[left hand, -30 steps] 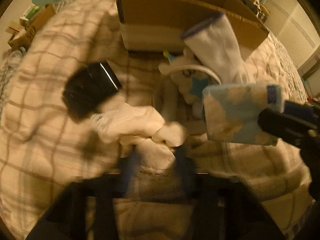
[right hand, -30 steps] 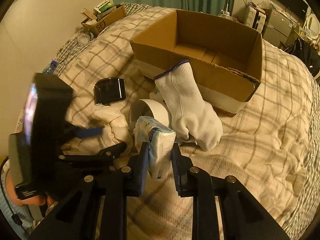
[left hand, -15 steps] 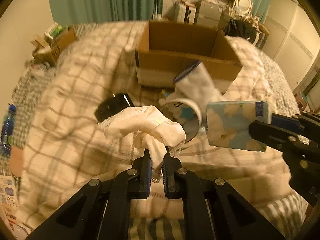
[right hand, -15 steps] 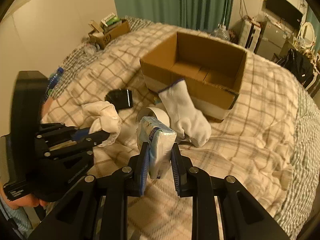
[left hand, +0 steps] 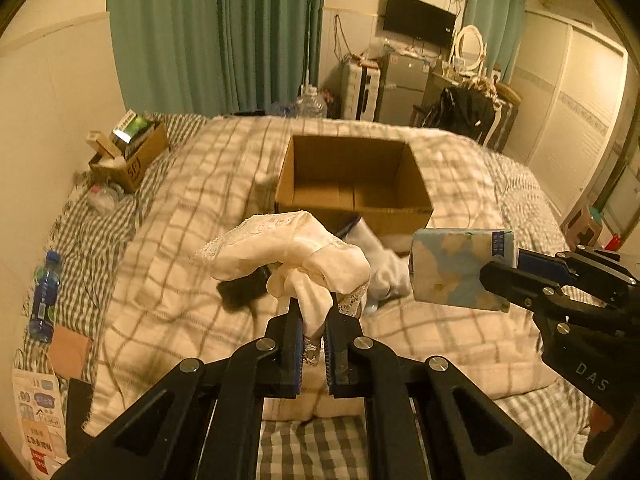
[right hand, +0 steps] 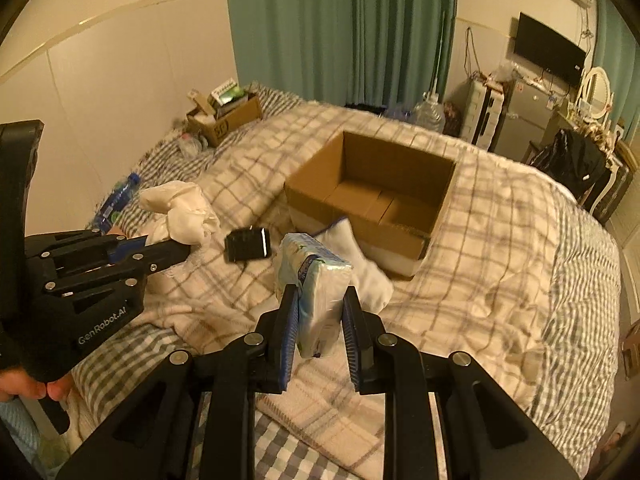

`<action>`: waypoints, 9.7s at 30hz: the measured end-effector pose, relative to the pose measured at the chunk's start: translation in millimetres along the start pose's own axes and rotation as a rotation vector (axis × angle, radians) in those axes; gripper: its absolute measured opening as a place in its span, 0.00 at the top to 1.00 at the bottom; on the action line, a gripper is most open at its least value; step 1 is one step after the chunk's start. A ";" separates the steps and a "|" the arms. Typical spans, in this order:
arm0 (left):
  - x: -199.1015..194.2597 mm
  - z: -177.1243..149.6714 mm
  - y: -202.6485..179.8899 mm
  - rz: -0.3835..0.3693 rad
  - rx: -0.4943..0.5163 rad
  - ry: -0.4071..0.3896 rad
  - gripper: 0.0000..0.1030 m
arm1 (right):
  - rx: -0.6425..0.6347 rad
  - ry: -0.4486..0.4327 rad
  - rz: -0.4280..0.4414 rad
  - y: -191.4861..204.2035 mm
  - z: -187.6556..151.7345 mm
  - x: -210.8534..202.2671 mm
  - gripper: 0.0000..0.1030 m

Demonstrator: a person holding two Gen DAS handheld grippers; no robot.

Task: Organize objects
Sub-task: 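Carry the tissue pack and cloth over the box and open both tools, then grasp the white plastic stick with the left tool, then grasp the white tape roll by its rim with the right tool, then lower the stick and tape roll into the box and open both tools, then grasp the white knit glove with the right tool, then grasp the white bear figurine with the left tool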

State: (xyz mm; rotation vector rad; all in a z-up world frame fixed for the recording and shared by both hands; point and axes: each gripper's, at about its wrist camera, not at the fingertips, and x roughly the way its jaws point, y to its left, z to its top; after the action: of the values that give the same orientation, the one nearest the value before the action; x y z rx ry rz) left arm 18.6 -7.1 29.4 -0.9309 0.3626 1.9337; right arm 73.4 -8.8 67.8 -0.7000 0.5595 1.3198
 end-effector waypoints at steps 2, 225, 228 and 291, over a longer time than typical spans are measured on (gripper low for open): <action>-4.1 8.4 -2.5 -0.001 0.007 -0.012 0.92 | -0.006 -0.017 -0.014 -1.9 6.1 -6.3 0.80; 70.3 106.4 17.8 -0.052 0.128 0.000 0.01 | 0.038 -0.061 -0.188 -91.4 101.0 36.3 0.22; 49.2 93.7 30.6 -0.062 0.096 -0.019 0.00 | 0.022 -0.076 -0.207 -79.7 87.6 19.0 0.15; 249.0 -23.3 -25.3 -0.139 0.177 0.359 0.06 | 0.051 0.279 -0.137 -92.9 -17.6 185.7 0.62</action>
State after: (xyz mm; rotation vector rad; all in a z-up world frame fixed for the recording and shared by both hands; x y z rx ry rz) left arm -19.7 146.6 -165.8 -1.1533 0.6491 1.5780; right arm 197.4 93.1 -65.2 -0.8721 0.7531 1.0840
